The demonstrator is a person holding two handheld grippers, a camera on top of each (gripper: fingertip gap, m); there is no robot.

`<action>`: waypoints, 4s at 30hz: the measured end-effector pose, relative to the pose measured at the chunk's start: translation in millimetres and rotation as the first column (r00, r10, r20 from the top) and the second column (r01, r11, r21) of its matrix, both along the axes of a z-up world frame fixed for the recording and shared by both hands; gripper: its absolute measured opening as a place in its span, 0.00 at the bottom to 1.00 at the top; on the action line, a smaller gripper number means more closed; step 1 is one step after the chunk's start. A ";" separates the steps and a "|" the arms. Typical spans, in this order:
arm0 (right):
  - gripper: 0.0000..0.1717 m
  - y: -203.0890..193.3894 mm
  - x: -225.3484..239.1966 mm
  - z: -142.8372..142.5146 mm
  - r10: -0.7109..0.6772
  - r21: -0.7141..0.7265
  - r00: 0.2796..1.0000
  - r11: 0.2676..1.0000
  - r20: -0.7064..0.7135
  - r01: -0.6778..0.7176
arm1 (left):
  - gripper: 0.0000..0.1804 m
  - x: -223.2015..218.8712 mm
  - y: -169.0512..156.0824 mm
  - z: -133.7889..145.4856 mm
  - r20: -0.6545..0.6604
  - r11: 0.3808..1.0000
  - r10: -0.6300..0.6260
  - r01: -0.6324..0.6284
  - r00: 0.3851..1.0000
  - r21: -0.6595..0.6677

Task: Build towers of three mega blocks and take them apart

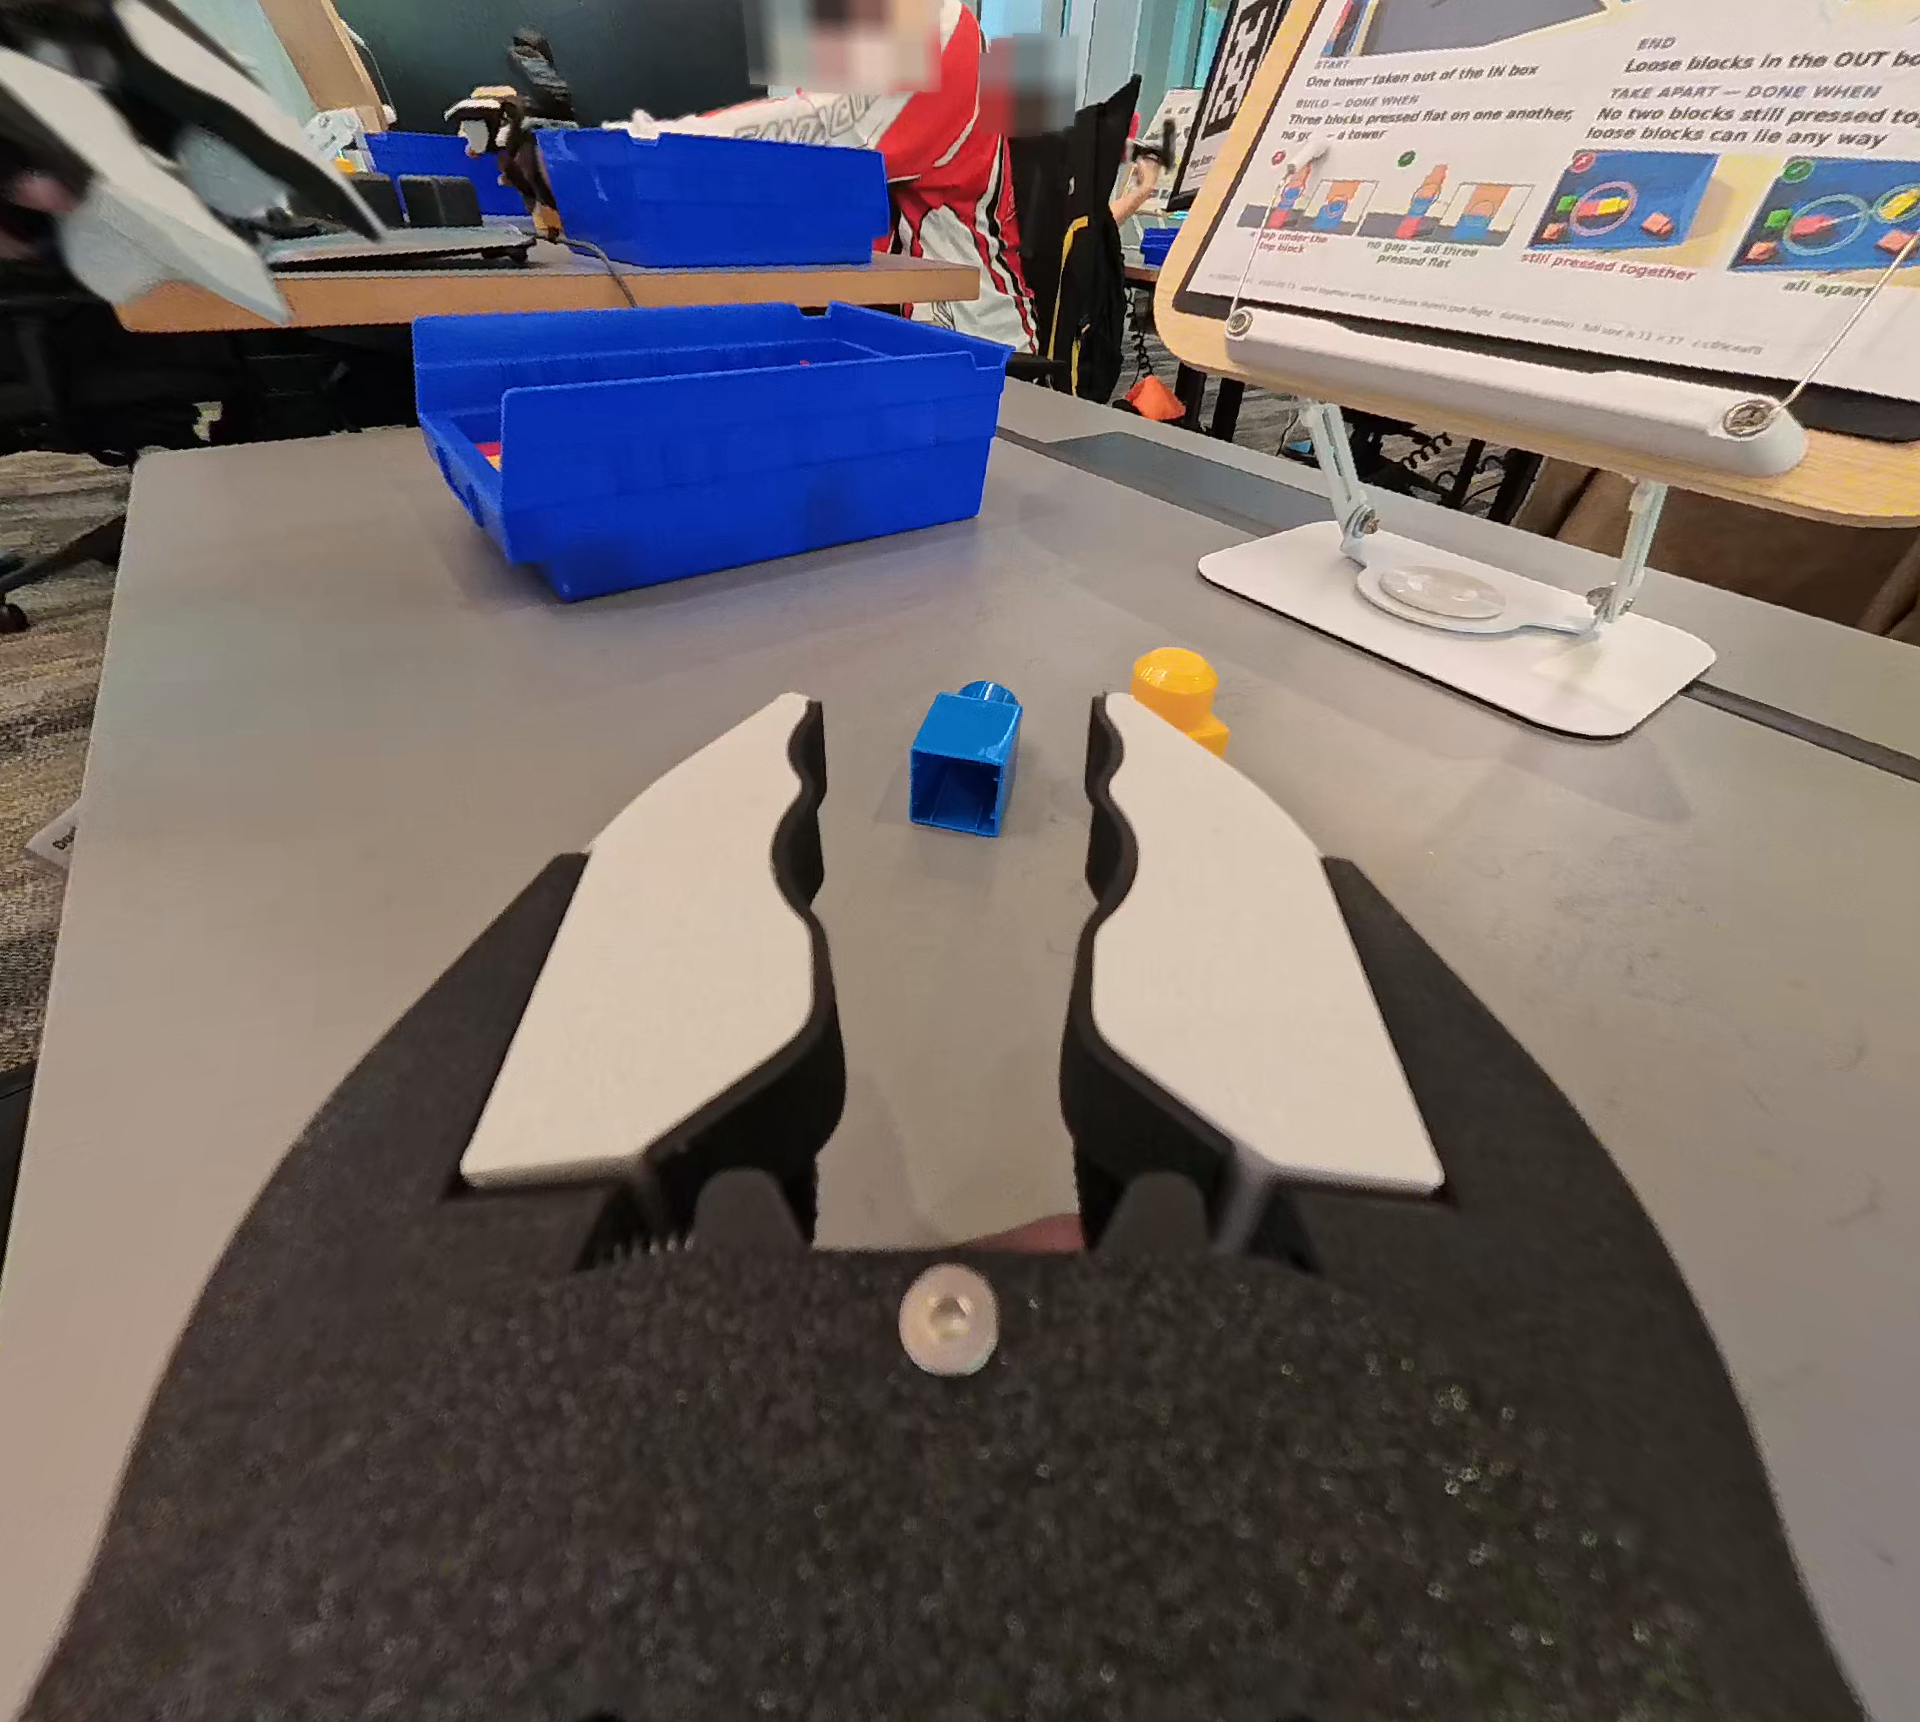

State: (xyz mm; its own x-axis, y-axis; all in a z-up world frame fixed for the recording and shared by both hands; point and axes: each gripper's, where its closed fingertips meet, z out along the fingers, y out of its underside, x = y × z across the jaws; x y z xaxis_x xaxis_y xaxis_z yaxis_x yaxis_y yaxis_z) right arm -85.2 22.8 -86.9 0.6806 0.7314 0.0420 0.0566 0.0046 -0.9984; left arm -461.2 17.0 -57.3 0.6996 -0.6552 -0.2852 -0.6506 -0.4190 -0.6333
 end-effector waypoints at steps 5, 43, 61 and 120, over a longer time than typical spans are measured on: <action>0.28 0.8 -0.9 -1.1 0.002 -0.005 1.000 1.000 0.004 -0.002 | 0.39 4.4 69.6 -49.9 -0.005 0.973 0.063 -0.063 0.998 -0.221; 0.28 -1.3 -0.2 3.1 -0.005 0.029 1.000 1.000 0.006 0.005 | 0.20 108.8 44.4 27.3 -0.001 0.946 -0.224 0.217 0.975 -0.240; 0.27 -4.0 13.3 10.0 -0.027 0.028 0.998 0.999 -0.052 0.029 | 0.20 309.5 13.9 -116.2 -0.220 0.718 -0.661 0.520 0.718 -0.463; 0.21 6.5 -52.4 -60.6 0.482 -0.422 0.421 0.876 0.768 -0.233 | 0.37 240.9 -24.8 -104.4 0.317 0.954 -0.233 0.280 0.920 -0.111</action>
